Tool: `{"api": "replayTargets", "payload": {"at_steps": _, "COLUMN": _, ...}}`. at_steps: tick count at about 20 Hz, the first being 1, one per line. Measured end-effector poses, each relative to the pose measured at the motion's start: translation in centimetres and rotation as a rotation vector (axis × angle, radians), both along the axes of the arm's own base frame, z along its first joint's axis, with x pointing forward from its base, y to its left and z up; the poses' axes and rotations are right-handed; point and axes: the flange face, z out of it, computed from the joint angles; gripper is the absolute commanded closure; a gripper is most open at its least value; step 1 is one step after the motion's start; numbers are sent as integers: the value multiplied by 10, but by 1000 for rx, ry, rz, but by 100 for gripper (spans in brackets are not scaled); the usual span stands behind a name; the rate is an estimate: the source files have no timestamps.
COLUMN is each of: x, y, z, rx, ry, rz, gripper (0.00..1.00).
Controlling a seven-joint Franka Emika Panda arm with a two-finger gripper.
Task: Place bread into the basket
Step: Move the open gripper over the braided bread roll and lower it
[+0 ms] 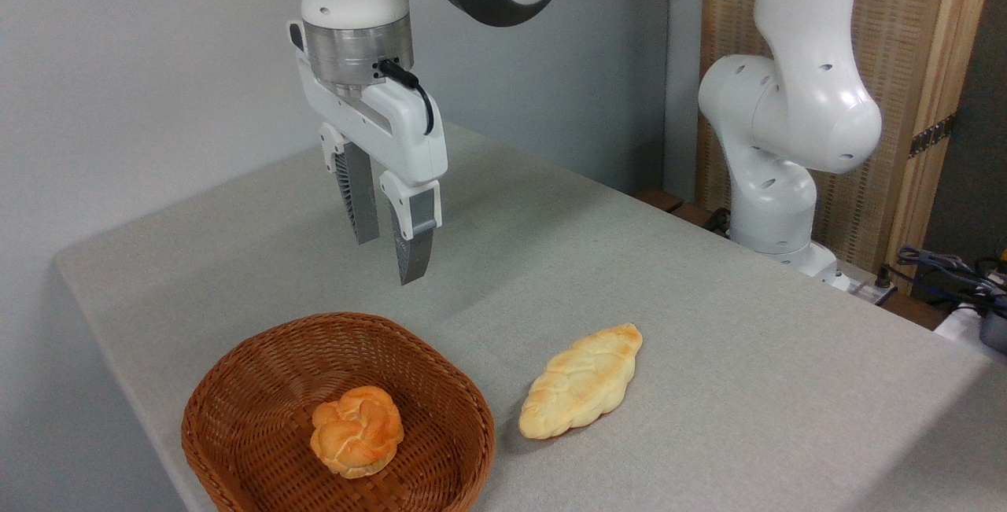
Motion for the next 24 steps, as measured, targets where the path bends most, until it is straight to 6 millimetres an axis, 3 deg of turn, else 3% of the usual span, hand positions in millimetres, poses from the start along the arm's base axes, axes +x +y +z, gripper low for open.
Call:
{"api": "replayTargets", "payload": {"at_steps": 19, "x": -5, "y": 17, "z": -3, "rx": 9, "ry": 53, "rz": 24, "gripper": 0}}
{"api": "replayTargets", "payload": {"at_steps": 24, "x": -11, "y": 44, "z": -32, "rx": 11, "ry": 125, "rz": 73, "gripper": 0}}
